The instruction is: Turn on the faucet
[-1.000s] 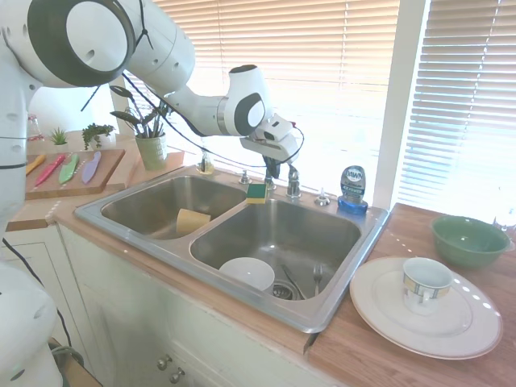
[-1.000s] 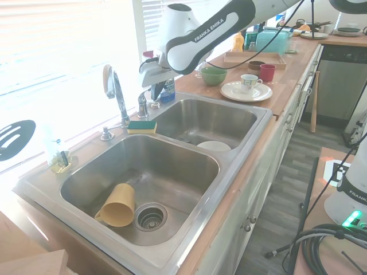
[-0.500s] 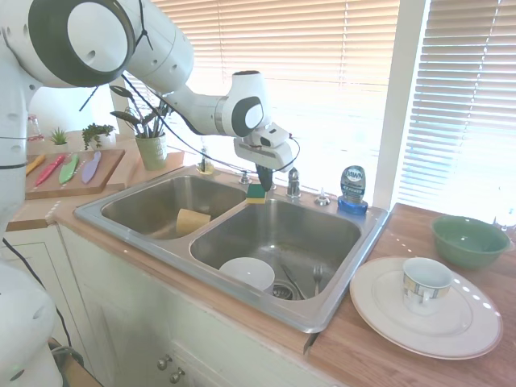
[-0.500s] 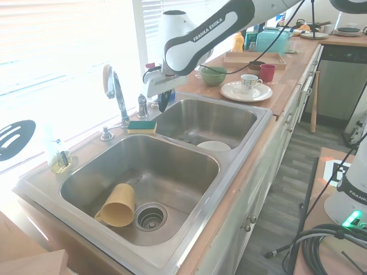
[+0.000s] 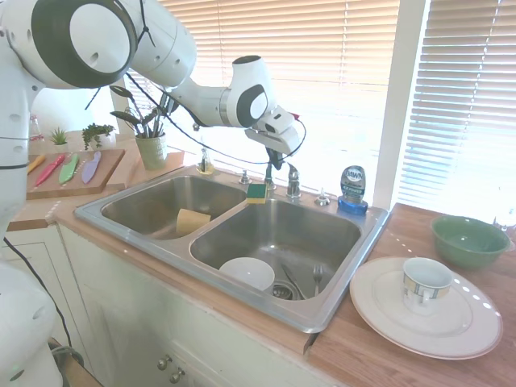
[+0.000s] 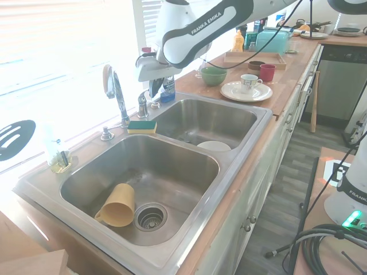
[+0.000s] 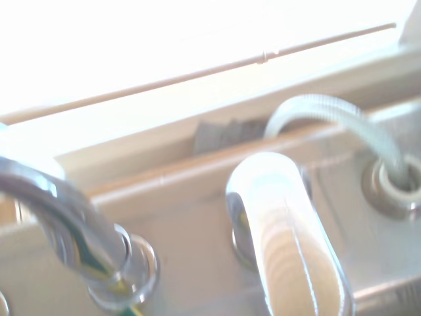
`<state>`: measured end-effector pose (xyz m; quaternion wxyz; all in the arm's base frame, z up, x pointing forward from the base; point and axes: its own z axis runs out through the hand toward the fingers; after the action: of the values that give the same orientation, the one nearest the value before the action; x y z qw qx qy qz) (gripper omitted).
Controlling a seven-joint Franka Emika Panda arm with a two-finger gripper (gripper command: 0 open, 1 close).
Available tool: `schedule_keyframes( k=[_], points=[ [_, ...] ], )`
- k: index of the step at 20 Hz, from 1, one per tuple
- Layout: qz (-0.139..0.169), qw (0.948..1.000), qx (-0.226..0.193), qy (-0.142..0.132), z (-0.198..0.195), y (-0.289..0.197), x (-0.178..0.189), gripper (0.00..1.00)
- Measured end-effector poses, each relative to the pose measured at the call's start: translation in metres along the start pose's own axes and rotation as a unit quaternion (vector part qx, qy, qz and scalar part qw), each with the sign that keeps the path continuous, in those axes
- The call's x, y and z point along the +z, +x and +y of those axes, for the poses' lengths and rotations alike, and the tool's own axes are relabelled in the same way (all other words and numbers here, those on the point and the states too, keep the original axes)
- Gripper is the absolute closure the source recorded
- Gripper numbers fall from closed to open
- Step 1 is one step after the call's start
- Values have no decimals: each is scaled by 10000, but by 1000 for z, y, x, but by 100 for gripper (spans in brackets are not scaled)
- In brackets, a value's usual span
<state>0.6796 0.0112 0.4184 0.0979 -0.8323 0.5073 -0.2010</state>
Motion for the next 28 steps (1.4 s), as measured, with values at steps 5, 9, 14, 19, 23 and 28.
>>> schedule_keyframes(
  k=[5,9,14,19,23,28],
  points=[
    [100,9999,61,81,-11,7,-2,100],
    [158,9998,83,107,-19,16,-1,100],
    [208,9996,108,161,-31,25,-2,100],
    [193,9997,107,126,-32,25,0,100],
    [65,9999,51,-117,-18,12,18,100],
    [-435,9946,-16,-942,20,-22,26,100]
  ],
)
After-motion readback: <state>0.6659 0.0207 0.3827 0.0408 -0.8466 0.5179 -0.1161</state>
